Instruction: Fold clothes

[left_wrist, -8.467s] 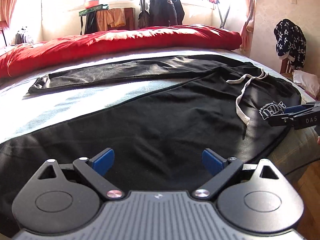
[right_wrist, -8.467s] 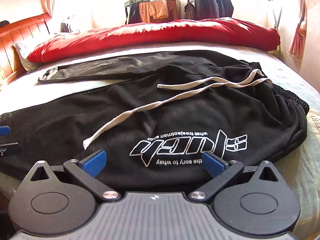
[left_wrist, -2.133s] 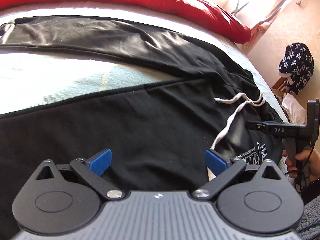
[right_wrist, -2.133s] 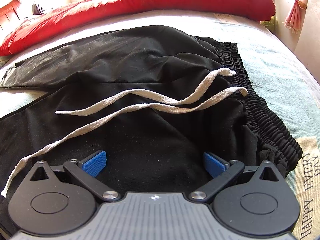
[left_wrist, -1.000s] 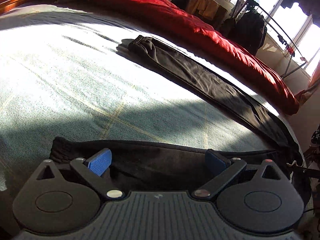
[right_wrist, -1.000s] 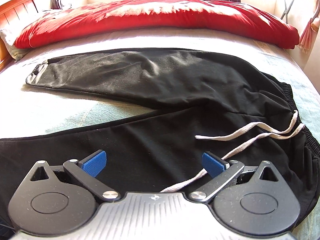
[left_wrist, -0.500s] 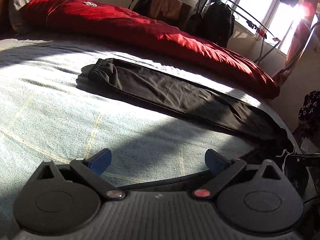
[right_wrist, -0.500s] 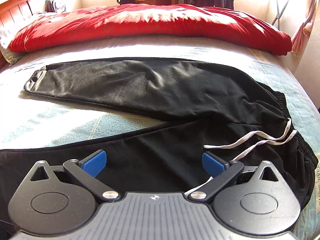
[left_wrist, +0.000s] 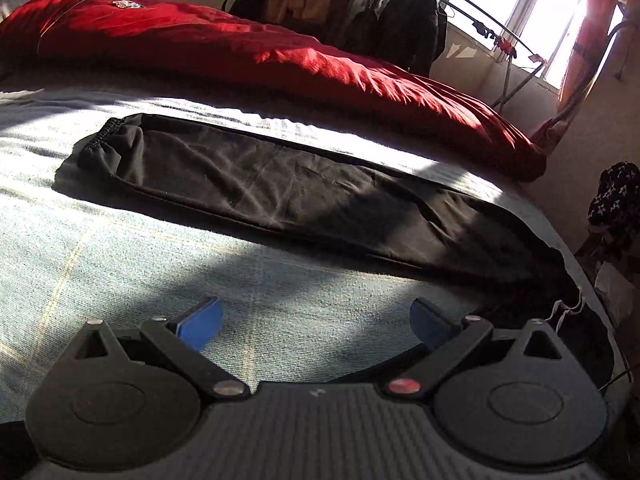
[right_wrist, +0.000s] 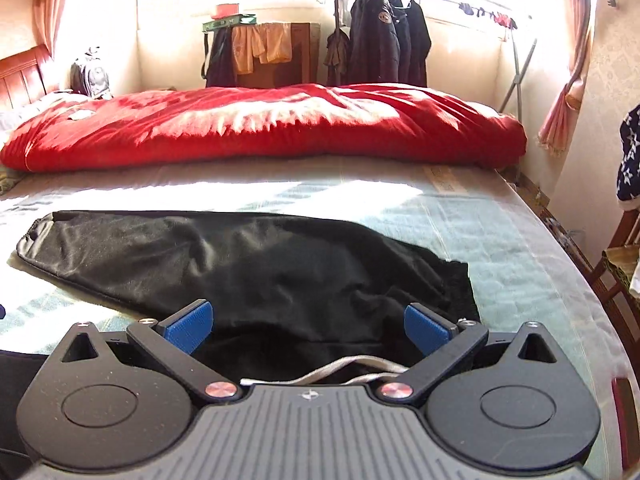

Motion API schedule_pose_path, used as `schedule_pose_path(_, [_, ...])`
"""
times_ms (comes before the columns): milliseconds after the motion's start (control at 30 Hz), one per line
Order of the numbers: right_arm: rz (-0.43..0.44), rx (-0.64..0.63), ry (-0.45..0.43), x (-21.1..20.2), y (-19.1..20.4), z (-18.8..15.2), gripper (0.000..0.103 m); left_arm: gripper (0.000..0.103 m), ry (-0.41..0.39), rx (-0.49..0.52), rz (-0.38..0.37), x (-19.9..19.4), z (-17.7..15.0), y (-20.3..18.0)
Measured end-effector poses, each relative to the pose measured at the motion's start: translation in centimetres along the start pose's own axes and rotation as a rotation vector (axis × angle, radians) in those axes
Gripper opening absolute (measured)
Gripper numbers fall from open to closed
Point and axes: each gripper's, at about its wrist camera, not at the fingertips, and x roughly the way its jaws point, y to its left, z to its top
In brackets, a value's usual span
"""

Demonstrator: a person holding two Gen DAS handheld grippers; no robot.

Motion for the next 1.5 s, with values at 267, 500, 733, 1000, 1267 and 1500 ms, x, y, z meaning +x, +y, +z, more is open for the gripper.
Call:
schedule_pose_path(267, [0.302, 0.111, 0.130, 11.8, -10.6, 5.7, 0.103, 0.100, 0.018, -0.056, 0.125, 0.6, -1.0, -5.9])
schedule_pose_path(500, [0.498, 0.332, 0.334, 23.8, -15.4, 4.0, 0.103, 0.100, 0.057, -0.037, 0.206, 2.4, 0.2, -10.7])
schedule_pose_path(733, [0.494, 0.322, 0.324, 27.2, -17.2, 2.9, 0.103, 0.100, 0.096, 0.018, 0.243, 4.2, 1.4, -13.9])
schedule_pose_path(1000, [0.572, 0.262, 0.225, 25.0, -16.0, 5.5, 0.103, 0.100, 0.123, 0.040, 0.243, 5.2, 1.7, -15.2])
schedule_pose_path(1267, [0.460, 0.212, 0.320, 28.5, -13.9, 6.3, 0.103, 0.100, 0.129, 0.002, 0.279, 4.4, 0.8, -14.9])
schedule_pose_path(1500, [0.788, 0.031, 0.335, 27.7, -3.9, 10.4, 0.103, 0.100, 0.120, -0.039, 0.342, 3.1, 0.1, -14.5])
